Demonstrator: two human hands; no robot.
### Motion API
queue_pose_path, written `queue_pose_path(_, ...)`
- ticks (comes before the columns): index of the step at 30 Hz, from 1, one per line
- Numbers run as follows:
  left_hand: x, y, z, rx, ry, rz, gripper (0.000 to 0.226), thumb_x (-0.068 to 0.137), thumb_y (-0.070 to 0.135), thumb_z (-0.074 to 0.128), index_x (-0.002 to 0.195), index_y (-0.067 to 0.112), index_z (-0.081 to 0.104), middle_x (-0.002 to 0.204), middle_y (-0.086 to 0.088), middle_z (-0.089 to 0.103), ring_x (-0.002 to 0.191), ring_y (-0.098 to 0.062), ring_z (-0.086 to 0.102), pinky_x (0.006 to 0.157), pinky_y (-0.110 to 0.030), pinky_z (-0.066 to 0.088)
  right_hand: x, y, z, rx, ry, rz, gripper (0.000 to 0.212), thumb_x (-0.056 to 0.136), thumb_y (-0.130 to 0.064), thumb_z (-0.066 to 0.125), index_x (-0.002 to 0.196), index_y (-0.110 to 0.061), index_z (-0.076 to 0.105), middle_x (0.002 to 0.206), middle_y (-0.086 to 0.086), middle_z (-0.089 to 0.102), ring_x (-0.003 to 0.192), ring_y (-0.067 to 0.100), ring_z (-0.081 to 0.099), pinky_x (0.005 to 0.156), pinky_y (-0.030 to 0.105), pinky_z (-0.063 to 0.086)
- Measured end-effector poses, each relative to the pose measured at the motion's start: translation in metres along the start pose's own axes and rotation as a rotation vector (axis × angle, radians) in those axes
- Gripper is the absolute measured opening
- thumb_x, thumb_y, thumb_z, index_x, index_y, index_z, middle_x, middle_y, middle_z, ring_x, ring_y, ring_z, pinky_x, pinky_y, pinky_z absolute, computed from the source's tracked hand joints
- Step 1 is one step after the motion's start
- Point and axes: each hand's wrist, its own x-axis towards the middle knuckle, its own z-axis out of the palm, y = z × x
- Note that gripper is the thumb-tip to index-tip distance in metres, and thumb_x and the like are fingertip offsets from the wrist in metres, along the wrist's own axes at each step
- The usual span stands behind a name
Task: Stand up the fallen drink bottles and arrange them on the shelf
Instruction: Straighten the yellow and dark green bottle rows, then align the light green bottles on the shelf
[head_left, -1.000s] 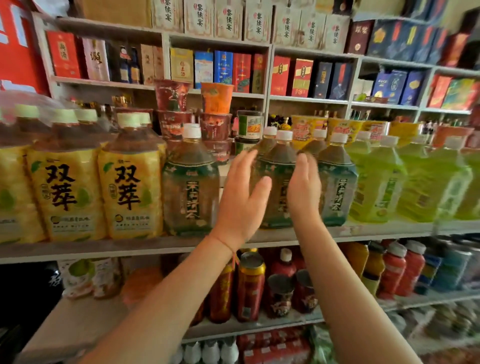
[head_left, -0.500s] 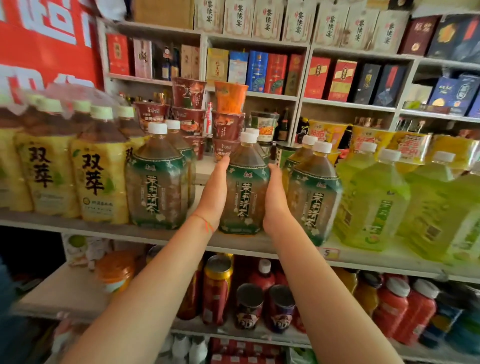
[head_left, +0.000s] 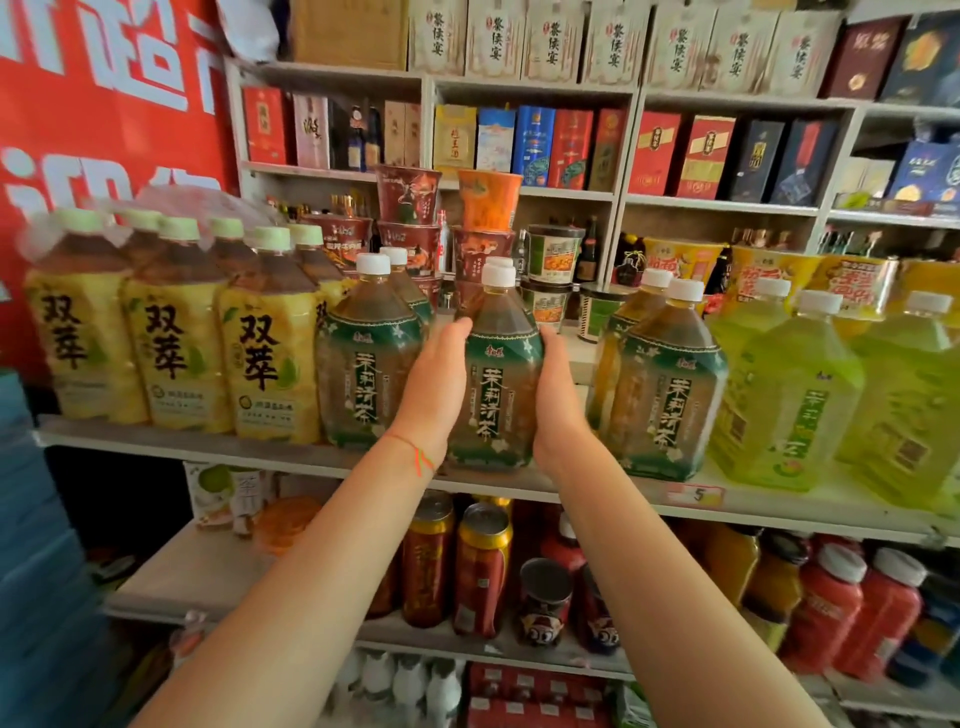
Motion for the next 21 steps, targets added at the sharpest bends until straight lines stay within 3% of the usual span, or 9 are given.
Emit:
queue_pose_path(2,-0.010,0.002,-0.005,0.160,-0.021,0.126,0.046,0.095,0.047,0.049,0.139,0.033,0.051,0.131,0.016,0.058,0.124,-0.008,0.052,0.106,-0.031,0.039,0.002,0.000,0.002,-0.008,-0.013,-0.025,0.052,0.100,-0.063,0.033,0.099,-0.028,0.071,0.076,-0.001,0.077,0.080,0.017,0.071,0.070,0.032,0.052)
queue_pose_path(4,-0.029,0.005,-0.013,0.332,-0.032,0.357,0.051,0.100,0.034,0.053,0.149,0.030,0.041,0.139,0.018,0.048,0.130,-0.002,0.043,0.109,-0.024,0.035,0.003,0.001,0.007,-0.001,-0.026,-0.038,0.054,0.100,-0.063,0.032,0.102,-0.027,0.072,0.085,0.001,0.078,0.086,0.018,0.072,0.074,0.034,0.054)
queue_pose_path(7,-0.032,0.002,-0.034,0.722,0.232,0.908,0.048,0.097,0.027,0.052,0.143,0.014,0.052,0.150,-0.004,0.049,0.144,-0.019,0.039,0.122,-0.044,0.027,0.003,0.004,0.019,-0.006,-0.019,-0.045,0.059,0.099,-0.067,0.031,0.112,-0.026,0.071,0.095,0.004,0.078,0.097,0.022,0.070,0.094,0.042,0.054)
queue_pose_path(8,-0.018,-0.002,-0.042,0.867,0.336,0.993,0.046,0.096,0.026,0.051,0.140,0.012,0.056,0.149,-0.010,0.050,0.144,-0.026,0.039,0.122,-0.052,0.024,0.002,0.005,0.023,-0.013,-0.004,-0.049,0.060,0.098,-0.068,0.031,0.114,-0.026,0.070,0.097,0.005,0.078,0.099,0.023,0.070,0.098,0.044,0.052)
queue_pose_path(11,0.009,-0.014,-0.061,1.113,0.397,0.885,0.049,0.096,0.030,0.048,0.141,0.014,0.055,0.154,-0.013,0.045,0.148,-0.033,0.032,0.122,-0.059,0.016,0.003,0.007,0.029,-0.016,0.041,-0.047,0.057,0.096,-0.071,0.033,0.109,-0.029,0.070,0.093,0.004,0.079,0.098,0.023,0.070,0.098,0.044,0.051)
queue_pose_path(14,0.017,-0.027,-0.067,1.145,0.354,0.875,0.051,0.096,0.032,0.047,0.143,0.014,0.053,0.156,-0.013,0.043,0.151,-0.036,0.026,0.121,-0.061,0.018,0.001,0.005,0.031,-0.016,0.067,-0.036,0.060,0.095,-0.073,0.034,0.117,-0.029,0.068,0.103,0.006,0.077,0.103,0.024,0.069,0.103,0.045,0.048)
queue_pose_path(18,0.016,-0.035,-0.062,1.053,0.374,0.948,0.052,0.095,0.030,0.048,0.143,0.011,0.051,0.158,-0.017,0.038,0.152,-0.037,0.022,0.124,-0.056,0.011,-0.013,0.003,0.036,-0.083,0.087,-0.049,0.054,0.099,-0.068,0.028,0.113,-0.031,0.064,0.106,0.001,0.070,0.105,0.019,0.063,0.105,0.040,0.042)
queue_pose_path(20,0.011,-0.037,-0.049,0.947,0.329,1.026,0.050,0.094,0.025,0.050,0.140,0.008,0.054,0.157,-0.018,0.039,0.152,-0.036,0.023,0.125,-0.053,0.010,-0.022,0.002,0.034,-0.222,0.135,-0.222,0.056,0.104,-0.060,0.026,0.137,-0.027,0.055,0.126,-0.008,0.061,0.122,0.008,0.053,0.113,0.030,0.034)
queue_pose_path(21,0.007,-0.037,-0.041,0.884,0.300,1.083,0.047,0.094,0.022,0.051,0.137,0.006,0.057,0.155,-0.018,0.042,0.151,-0.036,0.027,0.126,-0.052,0.012,-0.028,-0.001,0.028,-0.298,0.189,-0.398,0.051,0.106,-0.052,0.028,0.143,-0.025,0.050,0.130,-0.014,0.057,0.123,-0.002,0.049,0.110,0.017,0.033)
